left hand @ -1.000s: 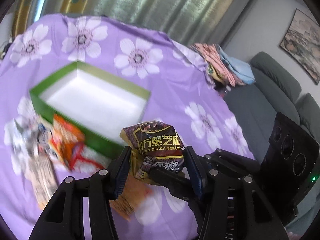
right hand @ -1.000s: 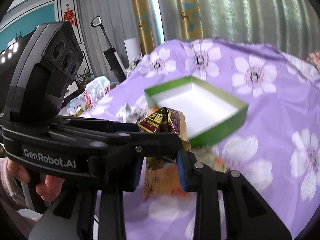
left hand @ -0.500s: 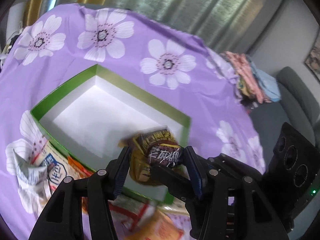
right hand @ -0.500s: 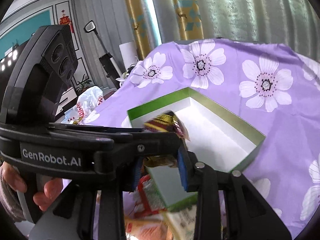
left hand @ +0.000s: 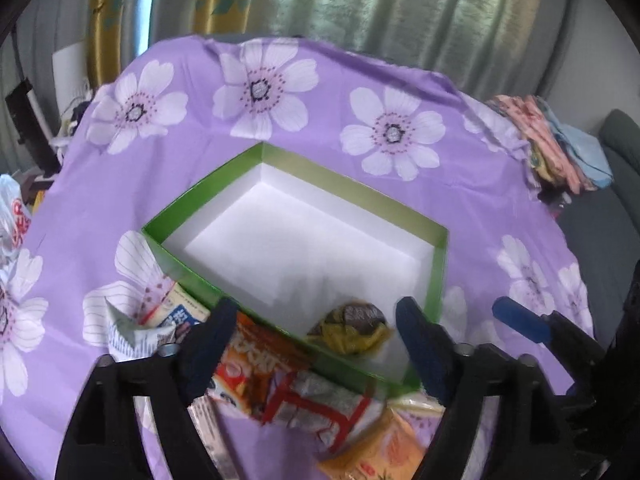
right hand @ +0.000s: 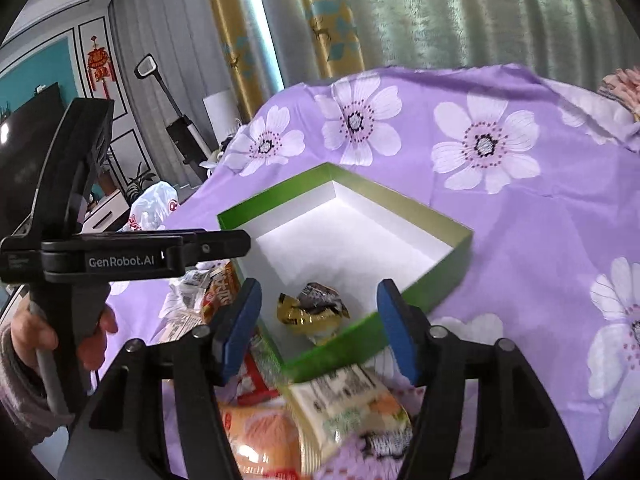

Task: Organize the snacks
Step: 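Carry the black-sesame snack into the green box and open the left tool, then move the left tool to the orange bread pack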

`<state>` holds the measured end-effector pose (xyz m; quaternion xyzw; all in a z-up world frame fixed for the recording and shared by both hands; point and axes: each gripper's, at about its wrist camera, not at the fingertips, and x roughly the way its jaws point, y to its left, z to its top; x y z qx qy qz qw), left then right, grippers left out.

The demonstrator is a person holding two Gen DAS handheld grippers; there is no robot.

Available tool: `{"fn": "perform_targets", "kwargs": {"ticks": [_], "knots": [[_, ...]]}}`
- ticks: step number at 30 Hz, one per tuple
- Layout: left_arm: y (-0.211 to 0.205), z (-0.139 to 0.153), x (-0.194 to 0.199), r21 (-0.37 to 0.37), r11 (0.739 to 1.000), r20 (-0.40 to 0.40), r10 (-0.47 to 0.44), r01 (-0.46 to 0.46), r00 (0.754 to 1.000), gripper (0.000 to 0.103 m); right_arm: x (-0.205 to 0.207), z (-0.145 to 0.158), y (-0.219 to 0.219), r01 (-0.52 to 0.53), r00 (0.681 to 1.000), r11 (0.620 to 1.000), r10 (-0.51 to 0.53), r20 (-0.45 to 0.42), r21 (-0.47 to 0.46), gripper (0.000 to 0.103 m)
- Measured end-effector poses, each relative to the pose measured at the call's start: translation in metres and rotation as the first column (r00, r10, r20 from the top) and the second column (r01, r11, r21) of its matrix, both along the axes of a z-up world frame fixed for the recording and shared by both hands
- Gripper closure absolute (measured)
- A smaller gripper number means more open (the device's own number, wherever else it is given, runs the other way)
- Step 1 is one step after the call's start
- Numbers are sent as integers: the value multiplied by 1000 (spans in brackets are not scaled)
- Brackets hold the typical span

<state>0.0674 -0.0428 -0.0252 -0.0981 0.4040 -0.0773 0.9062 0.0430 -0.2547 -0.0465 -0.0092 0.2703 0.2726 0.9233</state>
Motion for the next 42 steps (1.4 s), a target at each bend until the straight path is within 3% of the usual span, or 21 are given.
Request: {"fn": "perform_targets", "kwargs": {"ticks": [3,7,10,14,17,21,42], "knots": [[-1,5,-16,-14,999,16,-48,48,999,21,-20,3,-6,0,1000,1000,0,17,-6,38],[-11,11,-39,59,995,26,-80,78,996,21,-42,3,-13,0,1000,1000,0,22,-17,35],[-13,10,-55,20,994,16,-109,109,994,21,-60,-2,-18,-14,1000,1000,15,9,-23,33],[-12,4,-71,40,998,-8,-44,45,999,21,-77,-12,-21,-29,999,999,29,-16,-40,32],[-11,-5,-77,9,1000,-26,-30,30,999,21,-85,-21,-21,-34,999,998,32,-40,-44,32],[-17,-15,-83,74,997,-41,-3,6,999,21,-92,-33,-20,-31,997,998,27,-67,-57,32],[-27,-51,-88,37,998,-154,-49,55,987,21,-84,-68,-10,-76,984,996,66,-166,-53,32]]}}
